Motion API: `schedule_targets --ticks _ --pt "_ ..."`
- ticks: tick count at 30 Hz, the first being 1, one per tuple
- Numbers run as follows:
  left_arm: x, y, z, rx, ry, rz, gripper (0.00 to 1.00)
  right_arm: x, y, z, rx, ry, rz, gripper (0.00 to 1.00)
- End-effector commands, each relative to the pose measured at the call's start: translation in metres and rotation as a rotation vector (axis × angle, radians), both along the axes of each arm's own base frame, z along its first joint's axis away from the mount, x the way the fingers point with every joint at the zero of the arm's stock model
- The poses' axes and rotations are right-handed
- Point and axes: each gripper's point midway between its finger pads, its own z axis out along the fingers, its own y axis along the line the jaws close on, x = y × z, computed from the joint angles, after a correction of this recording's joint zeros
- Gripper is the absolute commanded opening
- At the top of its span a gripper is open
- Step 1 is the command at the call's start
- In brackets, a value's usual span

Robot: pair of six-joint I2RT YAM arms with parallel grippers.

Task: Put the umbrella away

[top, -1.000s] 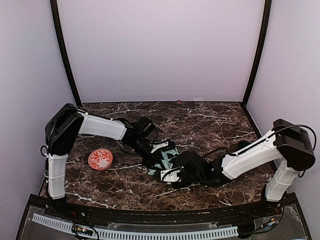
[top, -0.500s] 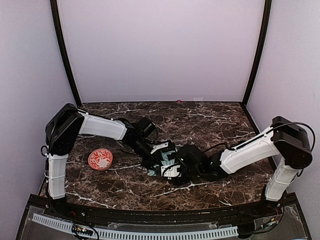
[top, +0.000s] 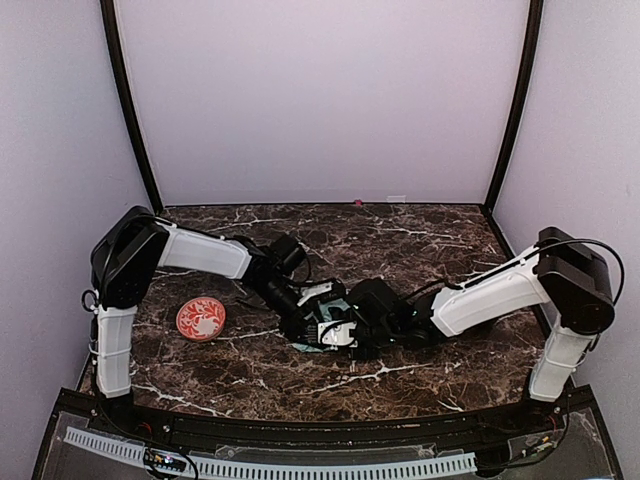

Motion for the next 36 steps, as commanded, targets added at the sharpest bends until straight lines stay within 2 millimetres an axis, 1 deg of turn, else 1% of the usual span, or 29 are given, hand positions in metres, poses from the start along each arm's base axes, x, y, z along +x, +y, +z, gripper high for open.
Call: schedule_targets --ticks 1,2,3,5,6,7,8,11,13,14,15,17,19,20,22,25,26,29,31,33,36 --pt "0.026 0.028 -0.008 0.08 0.002 0.208 0.71 -0.01 -0.02 -0.024 -0.07 0.101 -0.036 0.0" --pt "0.041 0.028 0.012 0.021 -0.054 0.262 0.75 -0.01 -0.022 -0.024 -0.068 0.105 -0.047 0.0" --pt "0.052 0.03 0.027 -0.033 -0.093 0.306 0.77 -0.008 -0.022 -0.022 -0.059 0.106 -0.059 0.0" --pt "0.065 0.035 0.061 -0.154 -0.177 0.377 0.81 -0.003 -0.021 -0.015 -0.023 0.113 -0.095 0.0" --pt "0.064 0.04 0.07 -0.198 -0.206 0.401 0.84 0.001 -0.02 -0.01 0.005 0.115 -0.116 0.0" --pt "0.064 0.043 0.084 -0.252 -0.249 0.414 0.85 0.007 -0.02 -0.002 0.039 0.12 -0.144 0.0" --pt "0.061 0.046 0.094 -0.296 -0.291 0.418 0.87 0.013 -0.02 0.005 0.07 0.13 -0.17 0.0" --pt "0.053 0.055 0.118 -0.395 -0.394 0.431 0.88 0.029 -0.02 0.036 0.194 0.167 -0.229 0.0" --pt "0.05 0.061 0.126 -0.431 -0.438 0.447 0.87 0.04 -0.023 0.059 0.272 0.18 -0.259 0.0" --pt "0.047 0.063 0.13 -0.448 -0.456 0.449 0.86 0.044 -0.025 0.065 0.297 0.192 -0.271 0.0" --pt "0.044 0.064 0.133 -0.463 -0.464 0.444 0.85 0.049 -0.028 0.085 0.348 0.183 -0.277 0.0" --pt "0.035 0.064 0.138 -0.501 -0.467 0.412 0.77 0.055 -0.035 0.115 0.418 0.166 -0.284 0.0" --pt "0.025 0.062 0.141 -0.537 -0.443 0.367 0.7 0.057 -0.041 0.139 0.469 0.138 -0.275 0.0" --pt "0.019 0.059 0.143 -0.561 -0.416 0.337 0.69 0.056 -0.042 0.151 0.492 0.123 -0.262 0.0" --pt "0.014 0.053 0.146 -0.589 -0.395 0.314 0.69 0.053 -0.045 0.17 0.516 0.091 -0.235 0.0" --pt "0.006 0.038 0.149 -0.6 -0.415 0.276 0.79 0.047 -0.047 0.194 0.54 0.061 -0.194 0.0" --pt "0.01 0.034 0.149 -0.588 -0.449 0.289 0.82 0.044 -0.047 0.2 0.546 0.054 -0.169 0.0" --pt "0.017 0.027 0.153 -0.575 -0.509 0.313 0.87 0.036 -0.049 0.215 0.566 0.027 -0.121 0.0" --pt "0.016 0.024 0.156 -0.584 -0.514 0.295 0.88 0.035 -0.05 0.224 0.576 0.01 -0.114 0.0" --pt "0.007 0.016 0.153 -0.585 -0.495 0.247 0.88 0.034 -0.051 0.233 0.591 0.001 -0.106 0.0" --pt "-0.017 0.001 0.144 -0.588 -0.426 0.152 0.83 0.036 -0.051 0.24 0.603 -0.014 -0.113 0.0"
